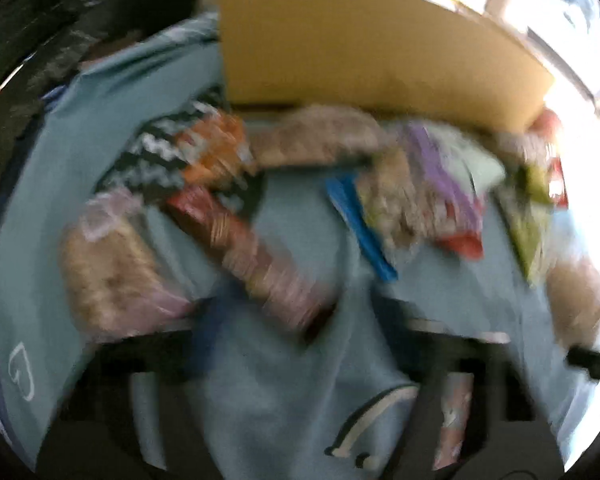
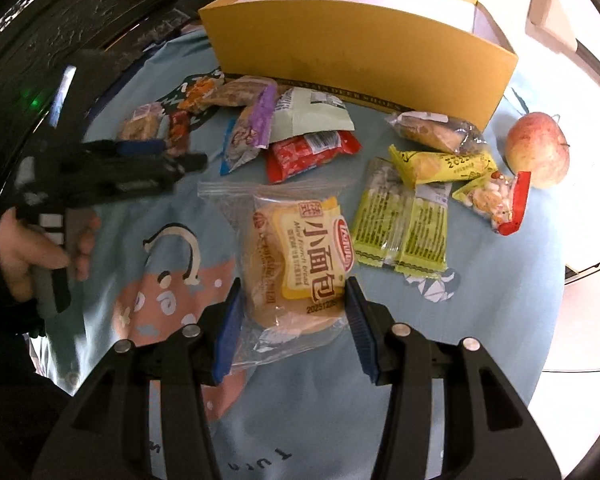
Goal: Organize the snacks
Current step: 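Grasp the brown chocolate wafer bar with the left gripper while the right grasps the bread roll bag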
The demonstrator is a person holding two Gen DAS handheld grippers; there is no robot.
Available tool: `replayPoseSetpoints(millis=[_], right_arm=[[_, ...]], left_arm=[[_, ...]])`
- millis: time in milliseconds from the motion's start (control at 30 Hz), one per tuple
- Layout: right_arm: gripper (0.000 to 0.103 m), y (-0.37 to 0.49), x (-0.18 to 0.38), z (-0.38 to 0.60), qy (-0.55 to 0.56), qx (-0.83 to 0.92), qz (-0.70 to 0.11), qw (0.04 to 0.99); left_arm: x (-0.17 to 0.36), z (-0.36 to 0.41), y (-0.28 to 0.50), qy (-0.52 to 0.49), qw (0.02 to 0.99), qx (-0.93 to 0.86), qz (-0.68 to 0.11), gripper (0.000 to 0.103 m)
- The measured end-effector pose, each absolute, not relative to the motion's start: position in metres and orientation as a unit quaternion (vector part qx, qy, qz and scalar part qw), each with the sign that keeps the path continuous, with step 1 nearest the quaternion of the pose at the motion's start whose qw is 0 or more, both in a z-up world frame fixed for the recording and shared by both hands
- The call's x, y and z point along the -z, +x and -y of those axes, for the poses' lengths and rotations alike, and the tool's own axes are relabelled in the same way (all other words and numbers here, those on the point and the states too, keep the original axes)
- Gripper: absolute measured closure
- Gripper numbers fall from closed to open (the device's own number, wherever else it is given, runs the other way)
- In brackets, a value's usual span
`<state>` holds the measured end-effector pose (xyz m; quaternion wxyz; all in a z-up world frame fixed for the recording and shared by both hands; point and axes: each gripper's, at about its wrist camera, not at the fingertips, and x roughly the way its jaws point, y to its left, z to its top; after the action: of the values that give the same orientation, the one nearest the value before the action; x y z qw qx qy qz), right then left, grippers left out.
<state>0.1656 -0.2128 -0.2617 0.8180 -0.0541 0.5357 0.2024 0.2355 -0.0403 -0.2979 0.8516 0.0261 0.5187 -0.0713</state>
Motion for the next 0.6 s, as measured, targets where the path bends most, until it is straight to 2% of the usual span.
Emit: replayPoseSetpoints(millis=[33, 67, 100, 500, 567, 600], right_arm=[[0.053, 0.164, 0.261, 0.215, -0.051, -0.198, -0.536, 0.819], [0.053, 0.164, 0.261, 0.218, -0.047, -0.195, -0.536, 0.820], [0.053, 0.164, 0.261, 0.220, -0.044, -0.194, -0.536, 0.820], [0.053, 0.156, 0.265, 0.217, -0.035, -0.199, -0.542, 0.816], [0.053, 0.156, 0.263, 0.216, -0.037, -0.199, -0.540, 0.817], [0.053, 0.155, 0.262, 0.217, -0.037, -0.198, -0.539, 0.818]], left_arm=[[0.299, 0.043, 0.233, 0.033, 0.851, 0.084, -0.517, 0.088], [0.300, 0.044, 0.230, 0.029, 0.849, 0.098, -0.519, 0.102], [0.300, 0.042, 0.227, 0.014, 0.845, 0.114, -0.523, 0.103], [0.289, -0.001, 0.219, -0.063, 0.852, 0.108, -0.508, 0.102], [0.287, 0.000, 0.224, -0.063, 0.852, 0.091, -0.512, 0.092], [0.288, 0.000, 0.227, -0.073, 0.851, 0.082, -0.514, 0.068]])
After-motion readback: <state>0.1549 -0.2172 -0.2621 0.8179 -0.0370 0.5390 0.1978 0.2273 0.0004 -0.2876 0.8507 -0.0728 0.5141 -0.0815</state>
